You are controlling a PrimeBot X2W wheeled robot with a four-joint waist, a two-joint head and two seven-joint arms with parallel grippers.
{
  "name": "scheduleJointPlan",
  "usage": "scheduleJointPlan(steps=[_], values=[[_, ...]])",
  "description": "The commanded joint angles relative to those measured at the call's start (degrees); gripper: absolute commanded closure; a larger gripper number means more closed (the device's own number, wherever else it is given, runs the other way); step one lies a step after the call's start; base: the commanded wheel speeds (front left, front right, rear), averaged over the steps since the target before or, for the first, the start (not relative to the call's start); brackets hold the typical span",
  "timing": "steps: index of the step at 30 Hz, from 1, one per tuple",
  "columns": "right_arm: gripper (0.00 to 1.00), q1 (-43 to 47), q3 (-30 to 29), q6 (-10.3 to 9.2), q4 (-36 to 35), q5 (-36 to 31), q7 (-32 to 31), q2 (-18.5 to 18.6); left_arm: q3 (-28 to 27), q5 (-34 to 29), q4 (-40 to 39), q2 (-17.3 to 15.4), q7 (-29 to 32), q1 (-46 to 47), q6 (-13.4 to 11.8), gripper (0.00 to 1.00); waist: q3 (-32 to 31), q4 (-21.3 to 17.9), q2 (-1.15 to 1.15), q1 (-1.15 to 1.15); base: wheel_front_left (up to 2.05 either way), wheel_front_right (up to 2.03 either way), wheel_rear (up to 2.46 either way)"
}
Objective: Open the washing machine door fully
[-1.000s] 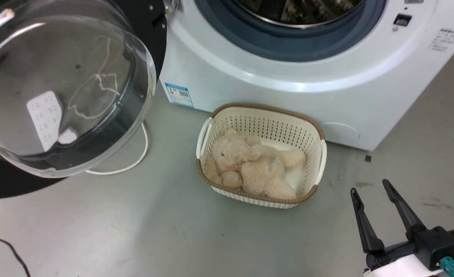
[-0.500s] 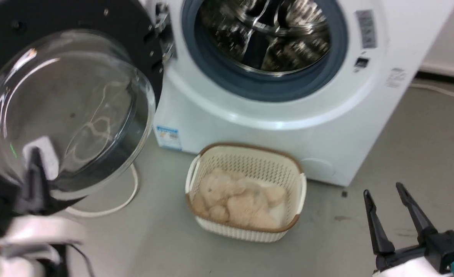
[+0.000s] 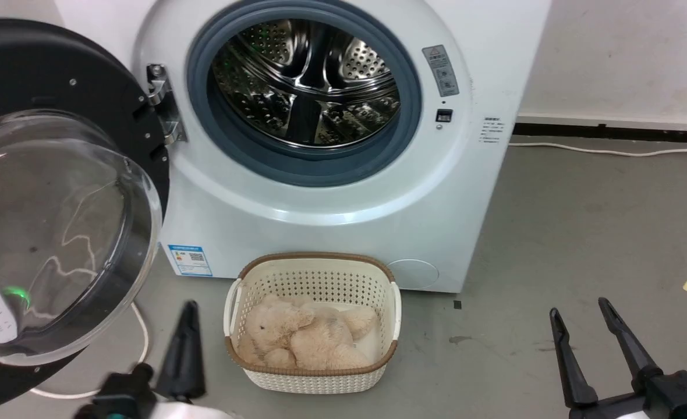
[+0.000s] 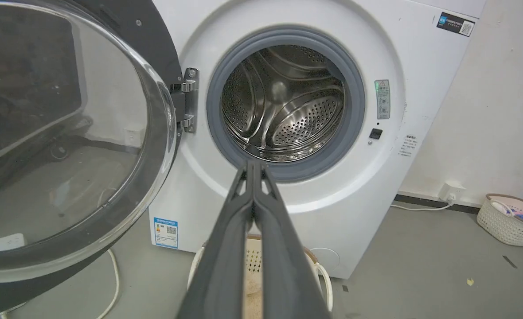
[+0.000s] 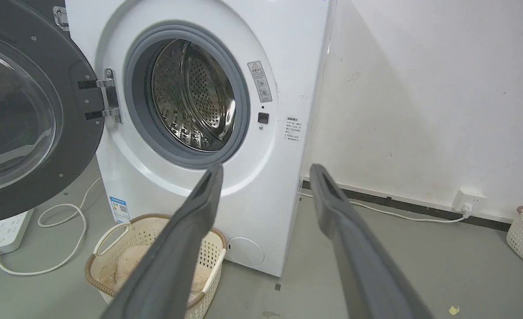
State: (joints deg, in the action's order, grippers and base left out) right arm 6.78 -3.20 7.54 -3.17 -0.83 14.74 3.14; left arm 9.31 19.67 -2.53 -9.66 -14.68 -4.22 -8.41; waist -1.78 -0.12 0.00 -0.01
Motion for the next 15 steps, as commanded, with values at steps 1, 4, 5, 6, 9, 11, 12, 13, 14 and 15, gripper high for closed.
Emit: scheduleJointPlan(steps=[1, 4, 5, 6, 9, 11, 12, 13, 14, 15], values=[[0.0, 0.8, 0.1, -0.05, -0.2, 0.4, 0.3, -0.2, 0.6, -0.9, 0.5, 0.3, -0.3, -1.1, 0.3, 0.0, 0.0, -0.3, 0.0, 0.01, 0.0, 0.0, 0.0], [0.0, 1.0, 0.2, -0.05, 0.0, 0.8, 0.3, -0.2, 2.4, -2.9, 1.8, 1.1, -0.3, -1.5, 0.6, 0.0, 0.0, -0.8, 0.0, 0.01, 0.0, 0.0, 0.0], [0.0, 1.0, 0.3, -0.05, 0.1, 0.9, 0.3, -0.3, 2.8, -3.3, 2.2, 1.5, -0.3, -1.7, 0.5, 0.0, 0.1, -0.8, 0.0, 0.01, 0.0, 0.0, 0.0], [0.0, 1.0, 0.3, -0.05, 0.2, 1.0, 0.3, -0.3, 3.1, -3.6, 2.6, 1.9, -0.3, -1.8, 0.4, 0.0, 0.1, -0.9, 0.0, 0.01, 0.0, 0.0, 0.0], [0.0, 1.1, 0.3, -0.05, 0.5, 1.4, 0.3, -0.3, 3.6, -4.0, 3.6, 2.9, -0.3, -1.7, 0.5, 0.0, 0.2, -0.8, 0.0, 0.01, 0.0, 0.0, 0.0], [0.0, 1.2, 0.2, -0.05, 0.8, 1.5, 0.3, -0.3, 3.8, -4.4, 4.3, 3.2, -0.3, -1.6, 0.5, 0.0, 0.3, -0.8, 0.0, 0.01, 0.0, 0.0, 0.0], [0.0, 1.2, 0.2, -0.05, 0.9, 1.6, 0.3, -0.3, 3.9, -4.6, 4.6, 3.2, -0.3, -1.4, 0.5, 0.0, 0.3, -0.7, 0.0, 0.01, 0.0, 0.0, 0.0], [0.0, 1.1, 0.2, -0.05, 1.0, 1.7, 0.3, -0.3, 4.0, -5.0, 4.9, 3.3, -0.3, -1.3, 0.5, 0.0, 0.3, -0.7, 0.0, 0.01, 0.0, 0.0, 0.0], [0.0, 1.1, 0.2, -0.05, 1.1, 1.7, 0.3, -0.3, 4.0, -5.2, 5.2, 3.3, -0.3, -1.2, 0.5, 0.0, 0.3, -0.7, 0.0, 0.01, 0.0, 0.0, 0.0], [0.0, 1.1, 0.1, -0.05, 1.2, 1.8, 0.3, -0.3, 4.1, -5.4, 5.4, 3.4, -0.3, -1.1, 0.5, 0.0, 0.3, -0.7, 0.0, 0.01, 0.0, 0.0, 0.0]])
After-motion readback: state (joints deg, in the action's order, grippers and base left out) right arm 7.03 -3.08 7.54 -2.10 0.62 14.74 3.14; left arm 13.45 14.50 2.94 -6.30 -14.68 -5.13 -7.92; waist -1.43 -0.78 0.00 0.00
